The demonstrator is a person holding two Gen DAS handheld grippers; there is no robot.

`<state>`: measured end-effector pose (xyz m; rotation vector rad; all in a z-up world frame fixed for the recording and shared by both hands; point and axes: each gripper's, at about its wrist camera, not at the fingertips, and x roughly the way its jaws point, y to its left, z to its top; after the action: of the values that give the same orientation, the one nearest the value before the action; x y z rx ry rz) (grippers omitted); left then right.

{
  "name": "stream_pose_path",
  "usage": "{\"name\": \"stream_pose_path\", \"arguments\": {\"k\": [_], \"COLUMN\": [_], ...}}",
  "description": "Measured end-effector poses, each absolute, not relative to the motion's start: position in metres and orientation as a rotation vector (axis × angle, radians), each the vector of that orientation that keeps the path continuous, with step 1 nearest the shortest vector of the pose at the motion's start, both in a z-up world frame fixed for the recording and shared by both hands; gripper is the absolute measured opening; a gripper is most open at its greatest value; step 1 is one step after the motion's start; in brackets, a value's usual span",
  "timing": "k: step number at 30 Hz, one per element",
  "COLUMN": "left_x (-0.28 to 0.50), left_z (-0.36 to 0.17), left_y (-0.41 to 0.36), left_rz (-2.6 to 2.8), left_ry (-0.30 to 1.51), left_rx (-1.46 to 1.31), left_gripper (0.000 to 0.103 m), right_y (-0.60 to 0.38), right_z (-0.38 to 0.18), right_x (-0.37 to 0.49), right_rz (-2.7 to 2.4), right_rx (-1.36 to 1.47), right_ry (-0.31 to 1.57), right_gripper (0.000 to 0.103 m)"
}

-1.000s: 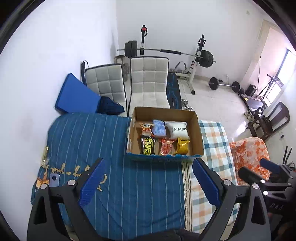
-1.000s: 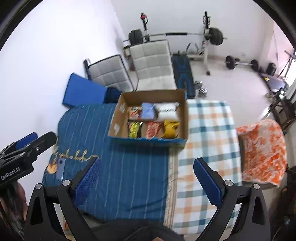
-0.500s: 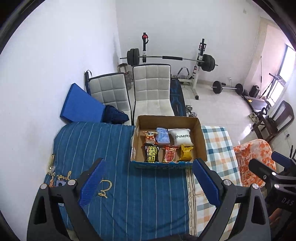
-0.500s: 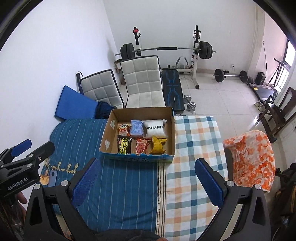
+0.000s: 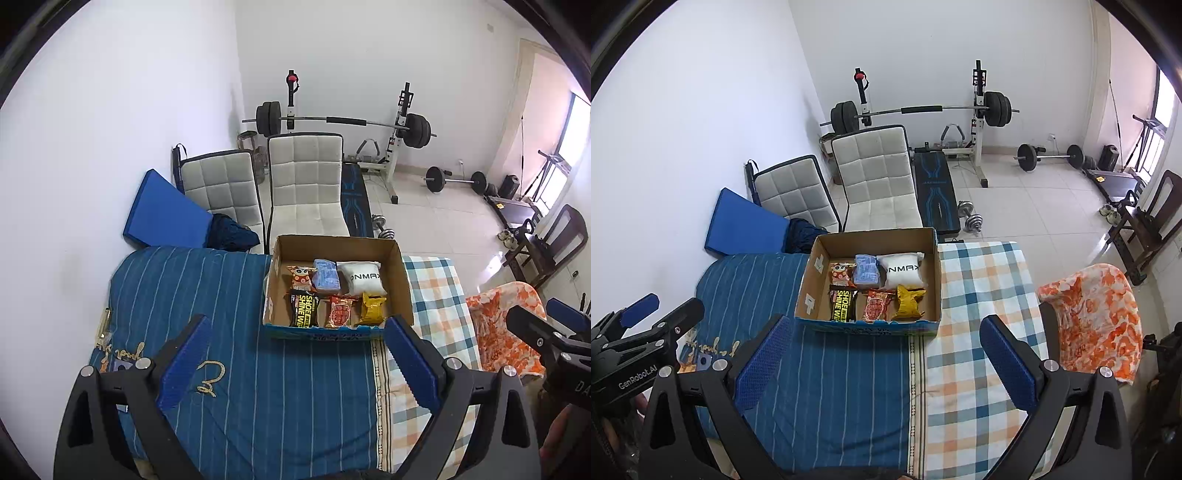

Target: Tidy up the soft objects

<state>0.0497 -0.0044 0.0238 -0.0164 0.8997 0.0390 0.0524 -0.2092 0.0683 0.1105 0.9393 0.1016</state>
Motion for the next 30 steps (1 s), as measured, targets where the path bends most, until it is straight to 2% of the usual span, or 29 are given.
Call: {"name": "stream_pose_path", "arguments": {"k": [30], "left_x": [0.0419], "left_z": [0.0176], "left_y": [-0.0067], "left_rz": [0.025], "left_ry": [0.921], "left_rx": [-0.032], "left_gripper": [0.096], "right_y": [-0.2065], "right_z": [0.0666], "right_x": [0.0450], "right_rz": [0.113], "right_rx": [0.094], "right_ry": [0.942], "right_gripper": [0.103]}}
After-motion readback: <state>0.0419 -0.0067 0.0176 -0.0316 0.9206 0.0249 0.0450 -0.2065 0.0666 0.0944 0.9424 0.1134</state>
